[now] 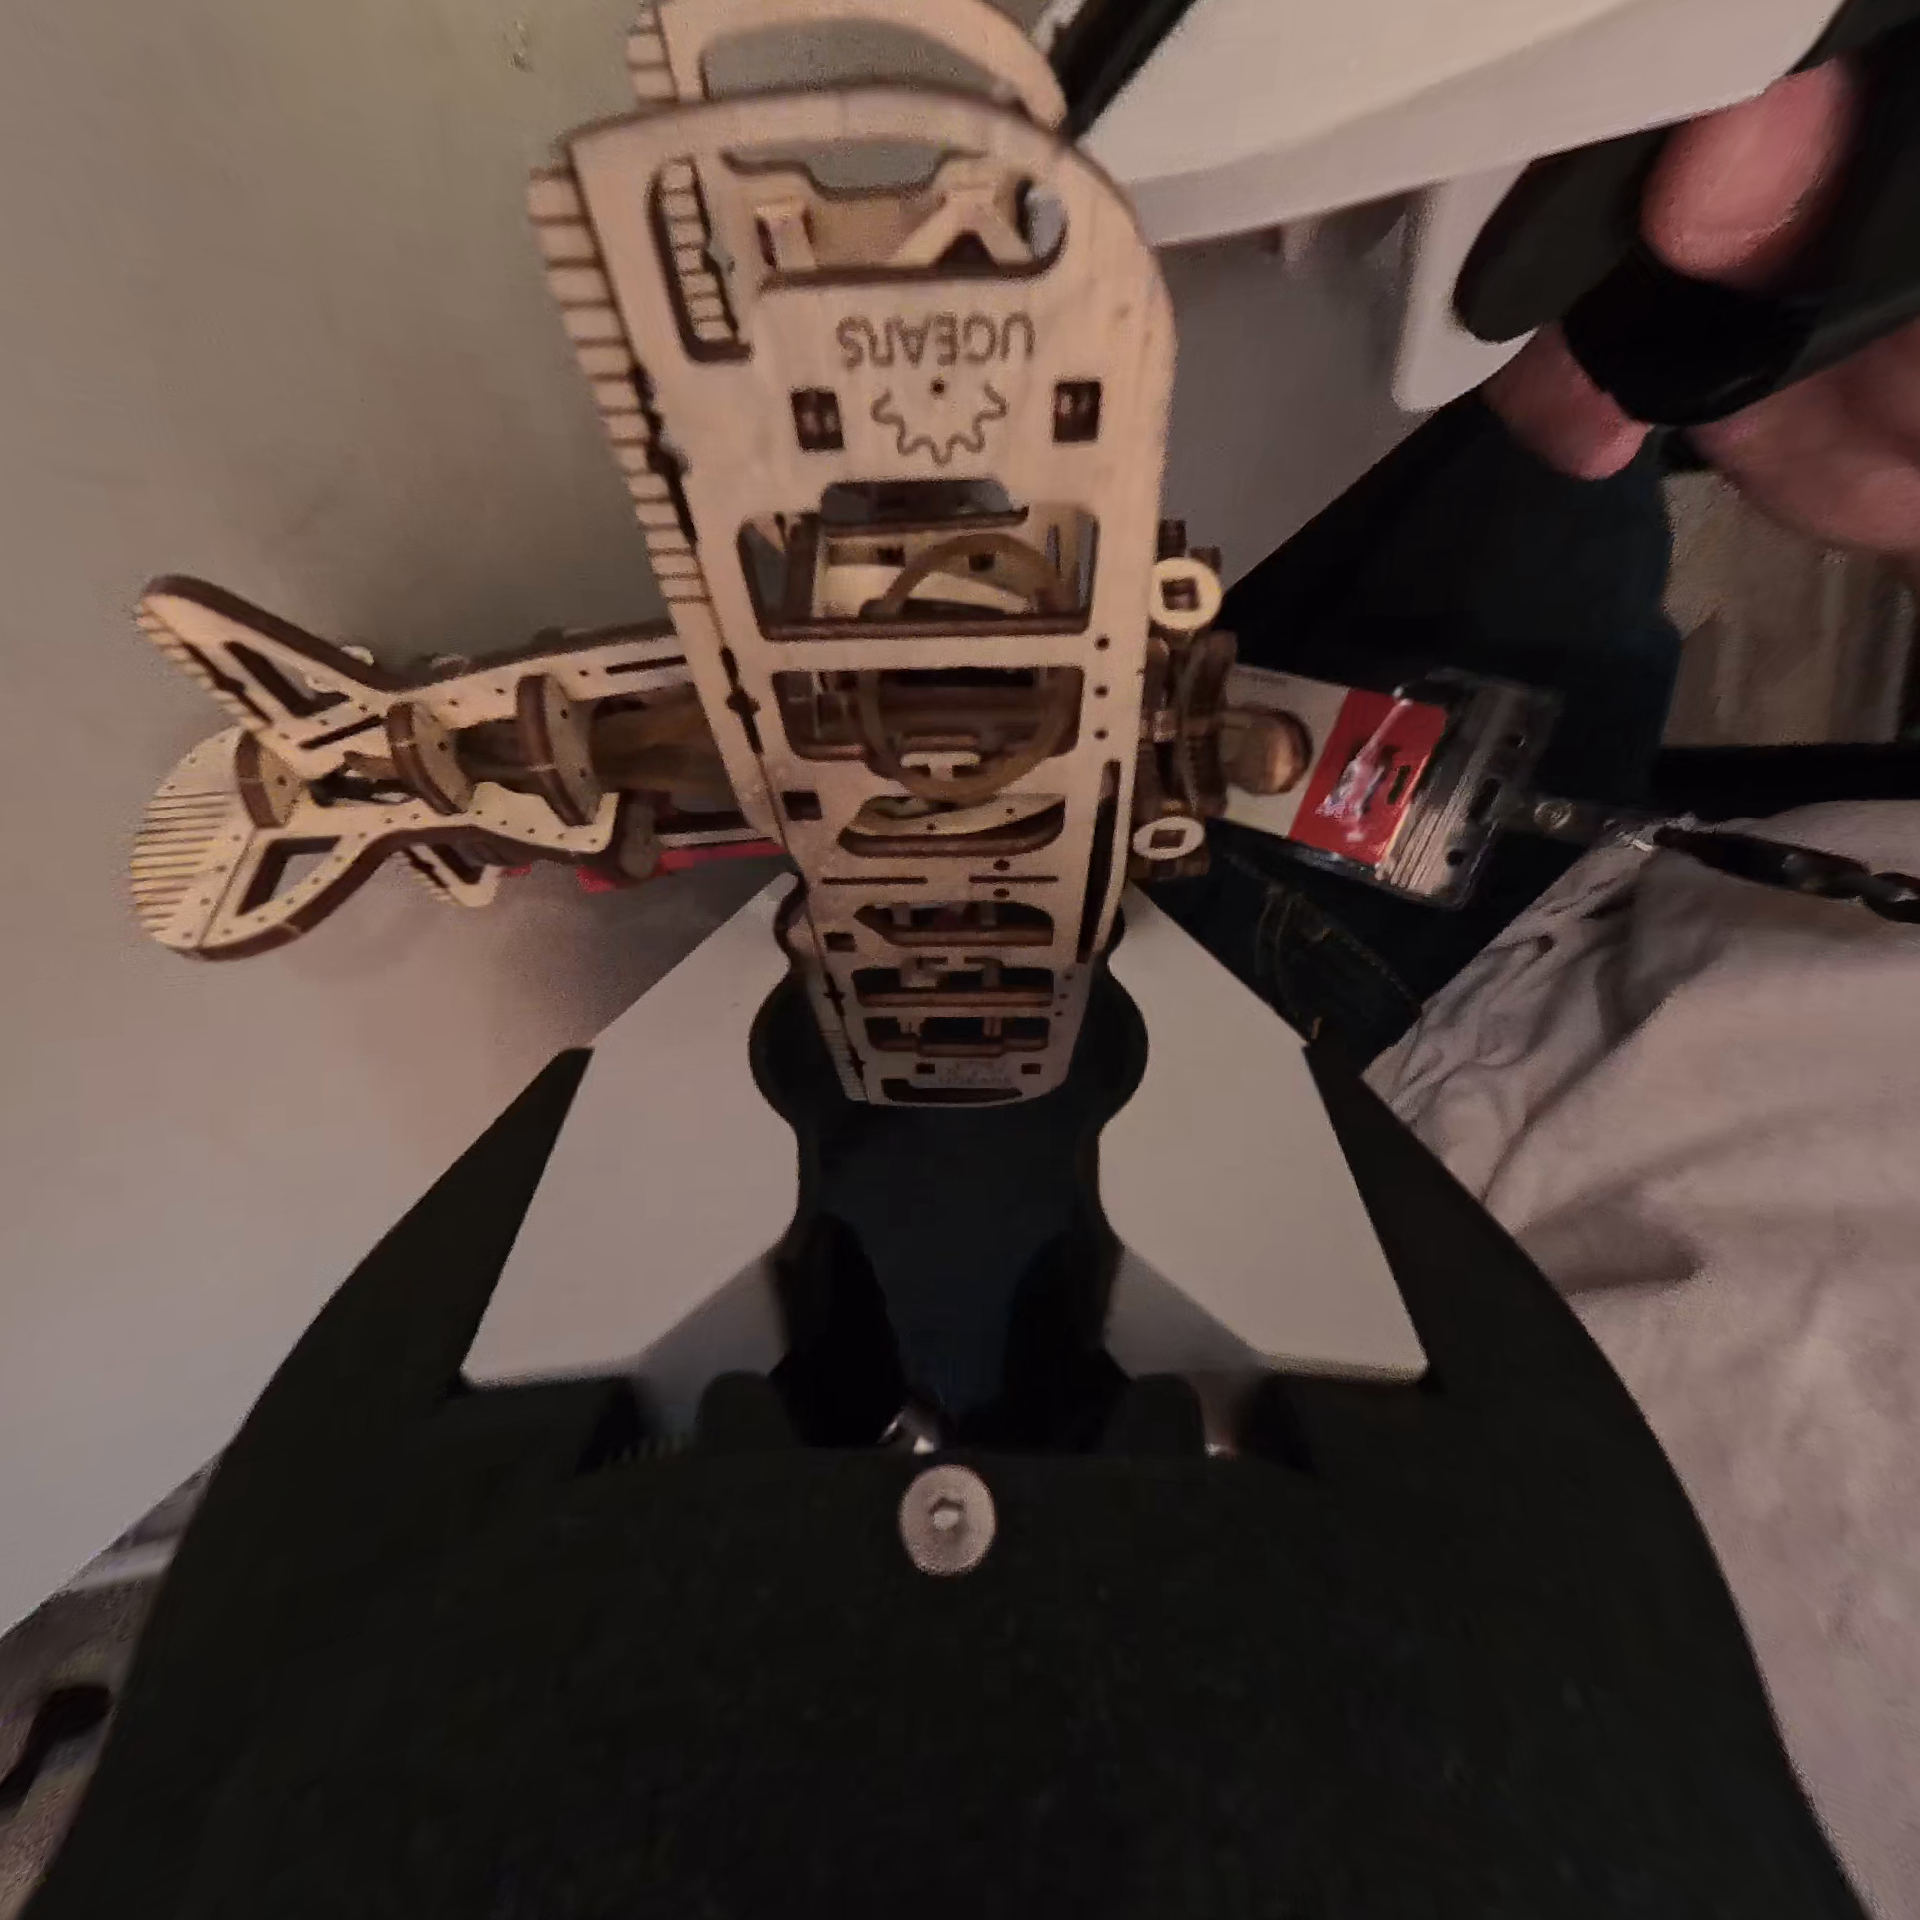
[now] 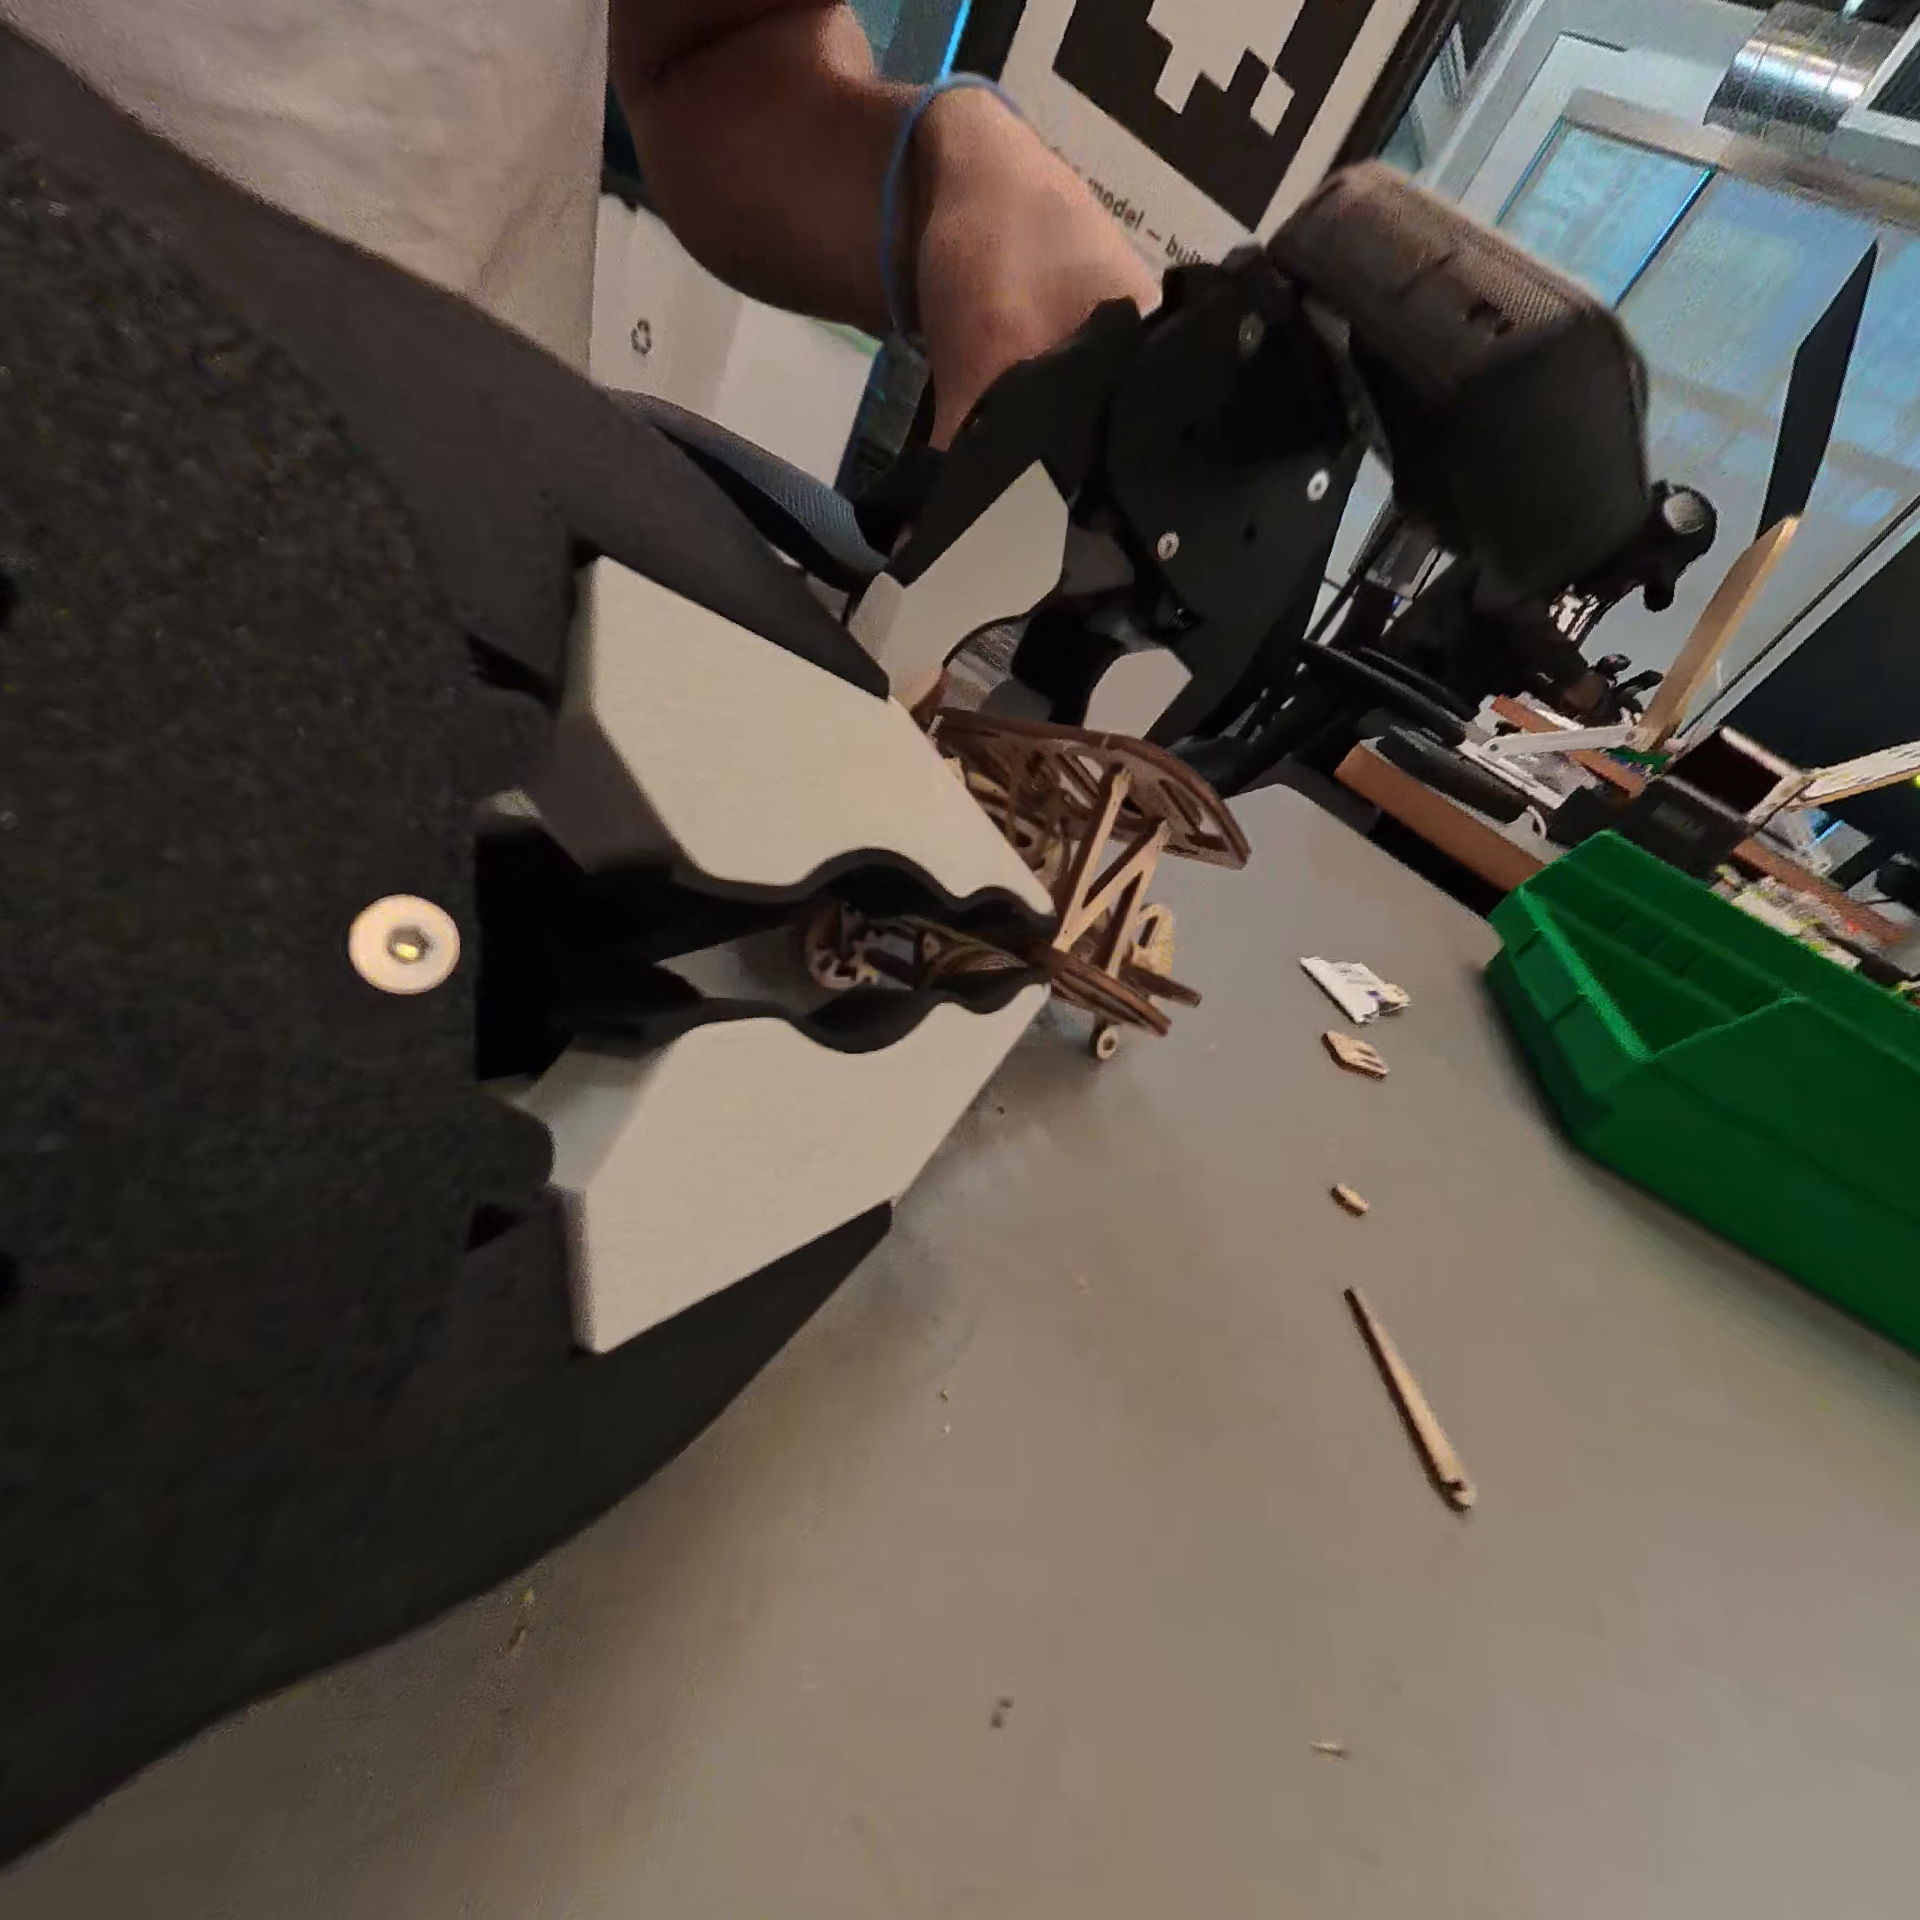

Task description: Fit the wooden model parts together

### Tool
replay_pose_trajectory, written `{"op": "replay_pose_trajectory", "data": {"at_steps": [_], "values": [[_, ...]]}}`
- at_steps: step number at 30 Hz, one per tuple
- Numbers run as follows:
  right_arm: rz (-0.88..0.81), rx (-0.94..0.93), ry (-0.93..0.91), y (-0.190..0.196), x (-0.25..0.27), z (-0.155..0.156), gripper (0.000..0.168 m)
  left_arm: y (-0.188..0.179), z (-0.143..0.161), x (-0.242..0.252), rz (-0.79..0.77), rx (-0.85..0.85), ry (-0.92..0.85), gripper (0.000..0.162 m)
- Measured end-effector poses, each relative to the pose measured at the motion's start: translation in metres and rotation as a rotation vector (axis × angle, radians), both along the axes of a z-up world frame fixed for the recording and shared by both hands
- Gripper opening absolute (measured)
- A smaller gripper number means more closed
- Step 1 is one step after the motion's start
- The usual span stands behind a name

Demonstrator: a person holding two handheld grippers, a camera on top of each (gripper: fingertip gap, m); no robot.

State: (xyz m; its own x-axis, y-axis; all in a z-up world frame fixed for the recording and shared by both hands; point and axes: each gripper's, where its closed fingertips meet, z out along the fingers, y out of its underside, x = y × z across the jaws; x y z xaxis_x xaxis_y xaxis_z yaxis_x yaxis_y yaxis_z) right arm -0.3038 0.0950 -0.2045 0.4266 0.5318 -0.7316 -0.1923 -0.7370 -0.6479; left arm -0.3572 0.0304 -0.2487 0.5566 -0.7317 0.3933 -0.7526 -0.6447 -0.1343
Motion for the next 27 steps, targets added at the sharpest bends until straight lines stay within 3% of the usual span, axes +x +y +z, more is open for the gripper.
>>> {"op": "replay_pose_trajectory", "data": {"at_steps": [3, 7, 10, 13, 18, 24, 27], "values": [[0.008, 0.035, 0.013, 0.0, 0.002, 0.007, 0.006, 0.002, 0.002, 0.006, 0.003, 0.015, -0.074, 0.046], [0.029, 0.028, 0.161, -0.006, 0.011, 0.025, 0.024, 0.005, 0.01, 0.013, -0.022, 0.004, -0.165, 0.047], [0.024, 0.076, 0.197, -0.011, 0.034, 0.037, 0.024, 0.009, 0.018, 0.018, -0.1, 0.045, -0.222, 0.047], [0.043, 0.224, 0.098, -0.021, 0.057, 0.043, 0.023, 0.003, 0.027, 0.03, -0.197, 0.043, -0.341, 0.047], [0.025, 0.658, -0.207, -0.02, 0.072, 0.047, 0.025, -0.004, 0.032, 0.038, -0.263, -0.039, -0.455, 0.047], [0.064, 0.754, -0.231, -0.022, 0.061, 0.055, 0.023, -0.001, 0.037, 0.041, -0.284, -0.073, -0.551, 0.046], [0.045, 0.683, -0.327, -0.014, 0.069, 0.033, 0.024, 0.007, 0.032, 0.036, -0.254, -0.039, -0.543, 0.047]]}}
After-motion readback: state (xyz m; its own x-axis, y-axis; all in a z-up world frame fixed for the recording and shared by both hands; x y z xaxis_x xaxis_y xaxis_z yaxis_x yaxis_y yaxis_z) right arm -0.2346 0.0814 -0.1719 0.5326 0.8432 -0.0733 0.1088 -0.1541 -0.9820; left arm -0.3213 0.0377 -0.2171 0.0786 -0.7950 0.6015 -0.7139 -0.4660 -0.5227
